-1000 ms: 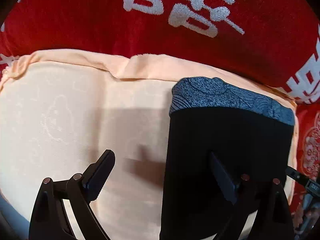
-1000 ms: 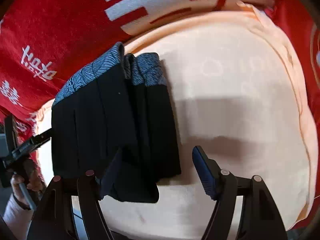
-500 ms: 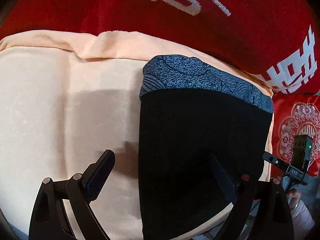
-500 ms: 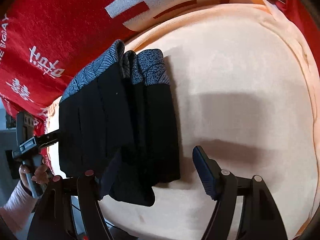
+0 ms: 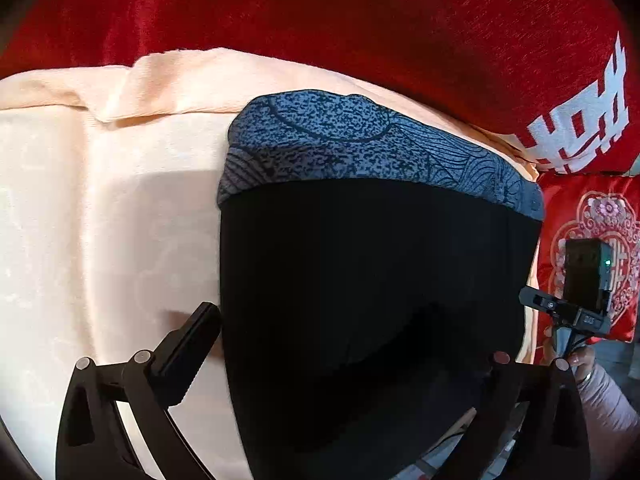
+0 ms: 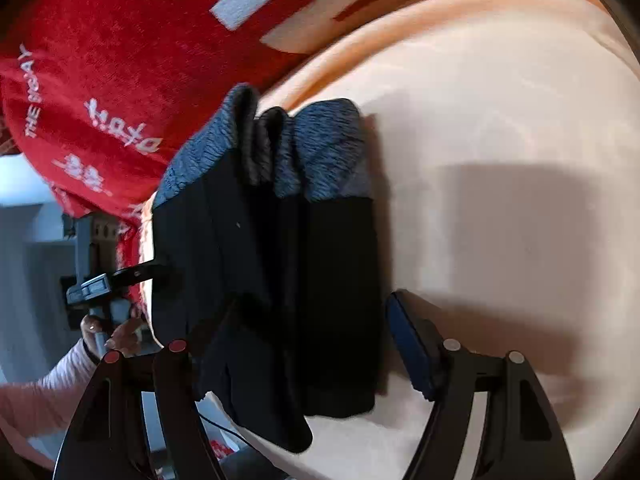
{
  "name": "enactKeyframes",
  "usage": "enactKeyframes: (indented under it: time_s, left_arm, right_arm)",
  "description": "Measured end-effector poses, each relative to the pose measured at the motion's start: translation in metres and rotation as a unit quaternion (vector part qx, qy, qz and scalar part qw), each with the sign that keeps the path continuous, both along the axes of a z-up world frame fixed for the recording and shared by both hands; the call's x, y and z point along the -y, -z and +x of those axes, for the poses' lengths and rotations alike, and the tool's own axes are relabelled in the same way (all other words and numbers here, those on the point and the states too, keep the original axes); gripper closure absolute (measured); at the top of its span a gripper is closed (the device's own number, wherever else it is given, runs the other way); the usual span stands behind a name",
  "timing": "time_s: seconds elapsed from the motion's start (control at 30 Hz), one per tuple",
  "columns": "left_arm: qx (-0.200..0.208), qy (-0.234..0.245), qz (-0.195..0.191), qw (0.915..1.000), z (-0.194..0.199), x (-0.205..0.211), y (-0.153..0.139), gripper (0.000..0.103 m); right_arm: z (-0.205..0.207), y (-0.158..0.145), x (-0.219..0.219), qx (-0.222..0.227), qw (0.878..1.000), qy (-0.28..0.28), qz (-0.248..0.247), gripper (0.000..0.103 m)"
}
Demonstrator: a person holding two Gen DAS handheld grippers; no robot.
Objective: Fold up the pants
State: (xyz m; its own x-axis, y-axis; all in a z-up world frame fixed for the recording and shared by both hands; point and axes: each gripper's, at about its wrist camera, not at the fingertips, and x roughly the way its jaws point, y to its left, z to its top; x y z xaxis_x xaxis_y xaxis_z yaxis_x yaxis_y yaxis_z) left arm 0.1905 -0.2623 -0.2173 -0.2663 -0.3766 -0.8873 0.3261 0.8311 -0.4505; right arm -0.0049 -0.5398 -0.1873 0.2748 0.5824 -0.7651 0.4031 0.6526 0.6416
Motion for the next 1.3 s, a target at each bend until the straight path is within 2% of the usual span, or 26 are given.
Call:
enactKeyframes:
  time_s: [0.13, 0.3, 0.43, 0.53, 0.6, 0.77, 0.87, 1.17, 1.3]
  left_arm:
    - [0.000, 0.009, -0.014, 0.9999, -0.002, 0.011, 0.006, 0.001]
    - [0.007, -0.001, -0.010, 0.9999, -0.005, 0.017, 0.008, 0.000]
    - [0.022, -0.013, 0.001, 0.9997, -0.009, 0.018, 0.003, 0.001]
    - [0.039, -0.018, -0.001, 0.9991, -0.015, 0.023, -0.006, 0.012]
    - [0.055, -0.015, -0.001, 0.9984, -0.019, 0.025, -0.016, 0.022]
    - [0.069, -0.025, -0.009, 0.9973, -0.023, 0.018, -0.032, 0.035]
    - [0.077, -0.030, -0.017, 0.9965, -0.027, 0.012, -0.044, 0.036]
    - [0.081, -0.032, -0.014, 0.9961, -0.057, -0.011, -0.078, 0.036]
    - [0.077, -0.036, -0.013, 0.9963, -0.075, -0.035, -0.089, 0.036]
  right_arm:
    - [0.013, 0.004, -0.005, 0.016, 0.999, -0.026, 0.013, 0.024]
    - [0.019, 0.013, -0.001, 0.018, 0.999, 0.002, 0.043, 0.021]
    - [0.019, 0.011, -0.003, 0.009, 0.999, 0.009, 0.032, 0.022]
    - [0.022, 0.008, -0.007, -0.007, 1.000, 0.016, 0.017, 0.028]
    - [0.022, 0.006, -0.009, -0.008, 1.000, 0.018, 0.015, 0.038]
    - [0.023, -0.005, -0.012, -0.006, 1.000, 0.025, 0.013, 0.049]
    - [0.025, -0.011, -0.013, -0.003, 0.999, 0.041, 0.033, 0.056]
    - [0.012, -0.039, -0.041, 0.004, 0.999, 0.008, 0.047, 0.058]
    - [-0.008, -0.051, -0.061, 0.014, 0.998, 0.016, 0.061, 0.058]
